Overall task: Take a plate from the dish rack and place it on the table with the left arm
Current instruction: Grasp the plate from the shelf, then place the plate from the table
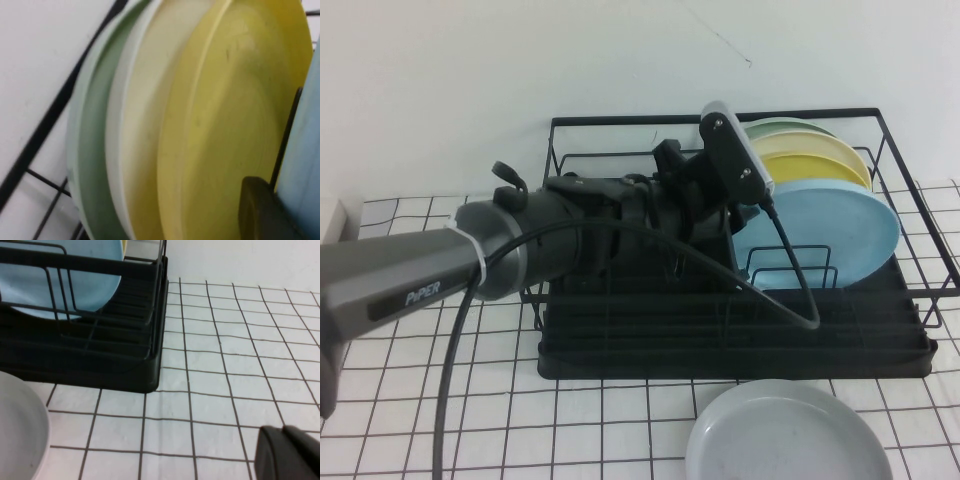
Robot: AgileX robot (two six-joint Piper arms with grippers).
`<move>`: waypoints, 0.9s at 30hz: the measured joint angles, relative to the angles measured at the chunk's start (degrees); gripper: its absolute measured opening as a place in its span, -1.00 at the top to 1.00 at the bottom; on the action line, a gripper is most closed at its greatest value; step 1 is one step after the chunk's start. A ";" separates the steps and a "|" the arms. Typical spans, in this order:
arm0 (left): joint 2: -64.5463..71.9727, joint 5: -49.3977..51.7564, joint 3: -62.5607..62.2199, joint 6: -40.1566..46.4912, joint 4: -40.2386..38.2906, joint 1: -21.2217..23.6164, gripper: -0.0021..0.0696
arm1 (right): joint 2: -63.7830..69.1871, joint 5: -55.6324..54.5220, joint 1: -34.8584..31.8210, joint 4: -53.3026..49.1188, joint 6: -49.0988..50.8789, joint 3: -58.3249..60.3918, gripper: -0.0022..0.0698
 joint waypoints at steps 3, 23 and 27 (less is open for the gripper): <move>-1.44 0.31 -0.44 0.00 0.07 0.00 0.72 | 0.00 0.00 0.00 0.00 0.00 0.00 0.95; -19.54 6.55 -1.23 -29.11 2.64 0.10 0.72 | 0.00 0.00 0.00 0.00 0.26 0.00 0.95; -20.58 18.52 -1.13 -48.04 15.61 0.10 0.72 | 0.00 0.00 0.00 0.00 0.38 0.00 0.95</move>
